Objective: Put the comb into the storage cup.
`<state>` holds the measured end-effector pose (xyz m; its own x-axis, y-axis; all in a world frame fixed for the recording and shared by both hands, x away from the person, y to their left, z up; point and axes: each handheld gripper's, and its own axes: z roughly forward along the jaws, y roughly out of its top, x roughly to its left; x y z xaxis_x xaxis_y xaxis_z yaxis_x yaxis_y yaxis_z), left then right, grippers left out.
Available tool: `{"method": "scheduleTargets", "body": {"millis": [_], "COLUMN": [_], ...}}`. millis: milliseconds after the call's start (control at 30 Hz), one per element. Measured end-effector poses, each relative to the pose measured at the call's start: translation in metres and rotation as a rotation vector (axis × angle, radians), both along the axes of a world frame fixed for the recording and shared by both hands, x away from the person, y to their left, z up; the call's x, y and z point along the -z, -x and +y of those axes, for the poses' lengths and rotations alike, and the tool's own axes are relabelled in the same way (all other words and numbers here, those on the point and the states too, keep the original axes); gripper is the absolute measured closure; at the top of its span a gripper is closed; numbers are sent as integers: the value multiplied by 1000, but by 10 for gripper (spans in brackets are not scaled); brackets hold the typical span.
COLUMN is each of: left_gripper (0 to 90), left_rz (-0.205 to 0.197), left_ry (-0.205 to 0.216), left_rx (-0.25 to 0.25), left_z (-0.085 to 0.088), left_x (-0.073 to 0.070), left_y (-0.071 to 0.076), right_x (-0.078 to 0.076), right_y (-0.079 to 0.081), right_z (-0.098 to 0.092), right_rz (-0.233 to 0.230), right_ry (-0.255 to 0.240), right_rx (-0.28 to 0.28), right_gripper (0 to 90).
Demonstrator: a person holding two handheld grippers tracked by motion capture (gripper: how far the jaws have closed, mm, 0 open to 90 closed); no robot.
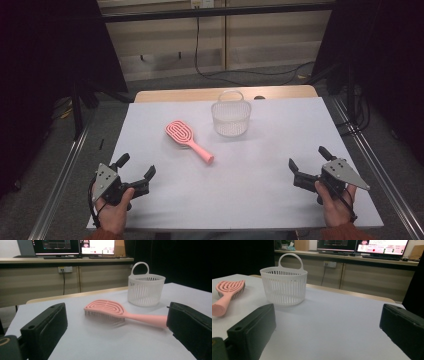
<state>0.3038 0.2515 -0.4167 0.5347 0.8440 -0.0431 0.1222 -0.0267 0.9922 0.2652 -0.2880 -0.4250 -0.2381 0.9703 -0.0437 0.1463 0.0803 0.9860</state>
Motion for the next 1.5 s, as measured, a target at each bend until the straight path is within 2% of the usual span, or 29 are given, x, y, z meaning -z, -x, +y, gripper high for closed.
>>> {"method": "scheduleTargets", "body": {"millis": [233,467,567,833,933,1100,1333,1367,1500], "left_gripper": [33,37,37,40,43,53,52,44,19], "left_rz": [6,17,22,33,24,36,50,46,30], "left_ry": [10,-9,-14,-20,-30,-20,-22,-30,-15], "left_rx": [12,11,34,51,38,87,97,104,122], "left_z": [2,3,3,-2,-3,-4,-9,-9,-12], "left_x": [-1,-1,-2,-3,-4,-6,-5,-4,-4], "left_y": [-1,-6,-10,-13,-17,-25,-35,-36,-43], "right_x": [0,1,2,2,2,2,3,3,3], "right_y": [0,-2,-3,-2,-2,-2,-1,-1,-1], "right_z": [0,-1,-2,-1,-2,-1,-2,-2,-1], "right_rz": [-3,0,3,4,5,5,13,12,14], "right_ry": [-3,-15,-17,-20,-18,-19,-19,-19,-15], "right_rx": [-8,-4,-4,-10,-10,-12,-15,-17,-15], "right_gripper": [0,0,0,0,0,0,0,0,0]}}
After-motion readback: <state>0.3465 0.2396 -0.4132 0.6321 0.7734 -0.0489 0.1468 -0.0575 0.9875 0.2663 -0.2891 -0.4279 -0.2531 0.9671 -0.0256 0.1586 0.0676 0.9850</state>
